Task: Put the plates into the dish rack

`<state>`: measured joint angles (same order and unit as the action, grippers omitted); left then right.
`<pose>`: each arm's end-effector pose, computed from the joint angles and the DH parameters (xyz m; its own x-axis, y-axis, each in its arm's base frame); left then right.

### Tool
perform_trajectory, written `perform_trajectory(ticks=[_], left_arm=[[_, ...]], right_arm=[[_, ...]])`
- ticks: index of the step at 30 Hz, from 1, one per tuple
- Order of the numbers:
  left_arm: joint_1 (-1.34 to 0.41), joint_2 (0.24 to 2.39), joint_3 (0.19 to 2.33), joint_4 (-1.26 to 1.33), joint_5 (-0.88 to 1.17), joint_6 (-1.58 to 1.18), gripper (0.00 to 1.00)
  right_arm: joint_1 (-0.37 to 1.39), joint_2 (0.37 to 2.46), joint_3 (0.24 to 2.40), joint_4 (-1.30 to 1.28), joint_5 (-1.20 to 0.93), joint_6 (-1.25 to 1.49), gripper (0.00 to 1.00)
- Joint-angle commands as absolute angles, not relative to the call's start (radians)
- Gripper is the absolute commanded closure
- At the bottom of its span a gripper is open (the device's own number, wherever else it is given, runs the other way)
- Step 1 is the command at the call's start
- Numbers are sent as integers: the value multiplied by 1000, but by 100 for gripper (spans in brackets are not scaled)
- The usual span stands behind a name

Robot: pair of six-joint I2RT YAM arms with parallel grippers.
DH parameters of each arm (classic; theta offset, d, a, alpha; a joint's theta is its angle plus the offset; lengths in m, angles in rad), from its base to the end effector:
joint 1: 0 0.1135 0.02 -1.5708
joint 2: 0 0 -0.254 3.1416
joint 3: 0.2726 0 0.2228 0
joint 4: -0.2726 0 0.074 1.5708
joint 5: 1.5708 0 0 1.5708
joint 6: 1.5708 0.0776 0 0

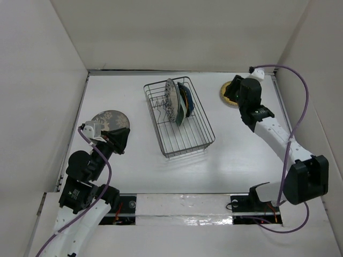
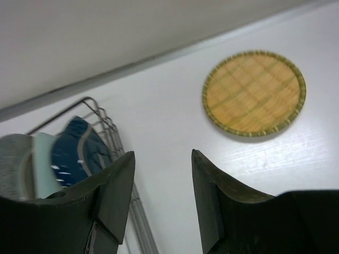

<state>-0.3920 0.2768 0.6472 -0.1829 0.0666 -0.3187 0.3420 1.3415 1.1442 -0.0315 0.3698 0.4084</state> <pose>0.0930 -0.0440 0.3447 0.0252 -0.3487 -0.9369 0.4734 0.8296 -0.2960 0.3174 0.0832 0.3444 -0.1886 0.3259 -0.9264 0.1022 0.9447 0.3116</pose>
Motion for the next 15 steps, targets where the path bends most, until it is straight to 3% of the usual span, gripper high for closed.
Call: perform_trajectory(ticks=[1,5,10,15], left_arm=[[-397,296,644,-150,64,-313,87],[-397,317,646,-152,60,-314,87],[-397,325,646,-155,48,-314,86],[-397,328,647,-156,32,-316,86]], right_arm=[[230,1367,1043,116,123,494,48],[86,1472,1025,155,95,590,48],[-96,1682,1052,201,-1,689,57],[-205,1788,1002,359,-153,870,47]])
